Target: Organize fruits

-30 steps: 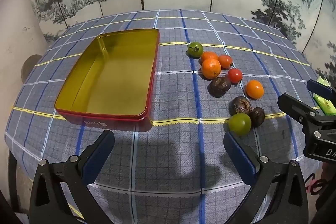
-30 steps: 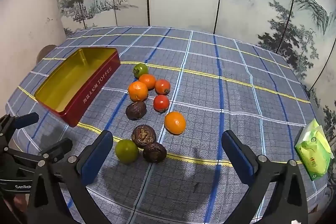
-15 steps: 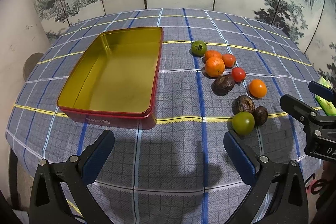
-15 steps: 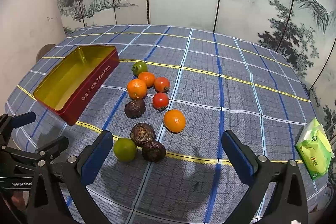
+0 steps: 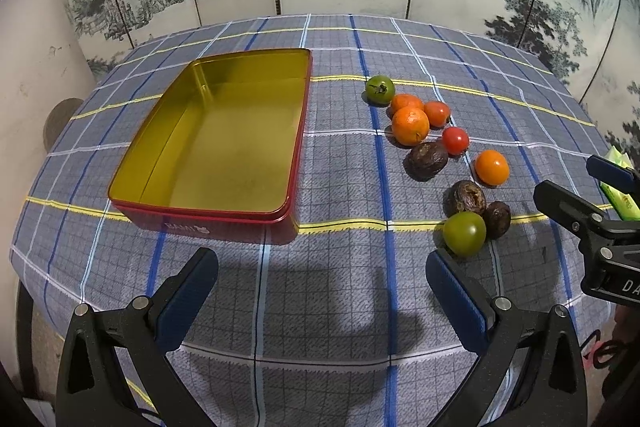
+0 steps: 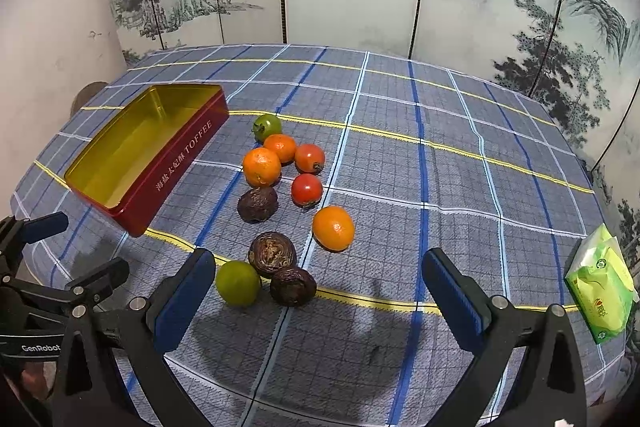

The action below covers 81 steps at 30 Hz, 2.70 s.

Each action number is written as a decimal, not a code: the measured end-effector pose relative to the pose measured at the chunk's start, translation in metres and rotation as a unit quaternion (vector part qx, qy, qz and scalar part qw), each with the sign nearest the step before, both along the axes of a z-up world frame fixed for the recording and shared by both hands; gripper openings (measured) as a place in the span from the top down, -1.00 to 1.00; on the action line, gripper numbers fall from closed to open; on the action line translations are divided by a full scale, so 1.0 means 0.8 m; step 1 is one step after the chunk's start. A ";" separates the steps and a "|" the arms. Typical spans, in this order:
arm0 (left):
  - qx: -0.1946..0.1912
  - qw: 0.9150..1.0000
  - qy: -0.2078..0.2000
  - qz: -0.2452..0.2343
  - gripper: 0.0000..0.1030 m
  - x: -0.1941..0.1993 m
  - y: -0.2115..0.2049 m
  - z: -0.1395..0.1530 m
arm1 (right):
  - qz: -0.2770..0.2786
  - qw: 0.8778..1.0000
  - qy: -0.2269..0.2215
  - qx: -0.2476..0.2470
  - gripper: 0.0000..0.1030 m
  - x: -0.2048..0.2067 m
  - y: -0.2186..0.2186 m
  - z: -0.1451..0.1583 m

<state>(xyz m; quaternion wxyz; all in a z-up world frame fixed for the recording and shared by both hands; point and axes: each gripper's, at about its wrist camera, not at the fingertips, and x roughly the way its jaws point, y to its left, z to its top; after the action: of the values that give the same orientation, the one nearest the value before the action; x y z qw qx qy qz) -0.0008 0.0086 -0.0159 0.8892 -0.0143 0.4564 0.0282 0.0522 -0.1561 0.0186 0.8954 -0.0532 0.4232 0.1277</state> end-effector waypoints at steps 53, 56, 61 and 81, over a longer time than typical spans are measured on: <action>-0.037 0.993 0.046 -0.102 -0.55 0.024 -0.071 -0.028 | -0.057 0.998 0.026 0.006 -0.99 0.005 -0.069 -0.026; -0.042 0.991 0.049 -0.119 -0.51 0.029 -0.083 -0.031 | -0.061 0.998 0.029 0.008 -0.99 0.005 -0.074 -0.029; -0.043 0.988 0.051 -0.137 -0.38 0.040 -0.099 -0.037 | -0.065 0.997 0.034 0.011 -0.99 0.007 -0.080 -0.035; -0.062 0.984 0.071 -0.152 0.29 0.062 -0.104 -0.065 | -0.067 0.996 0.050 0.017 -0.99 0.009 -0.082 -0.054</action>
<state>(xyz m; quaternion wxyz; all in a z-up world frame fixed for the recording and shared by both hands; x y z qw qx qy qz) 0.0487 -0.0745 -0.0676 0.8457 0.0026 0.5164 -0.1346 0.0594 -0.2213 -0.0248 0.8804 -0.0025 0.4680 0.0768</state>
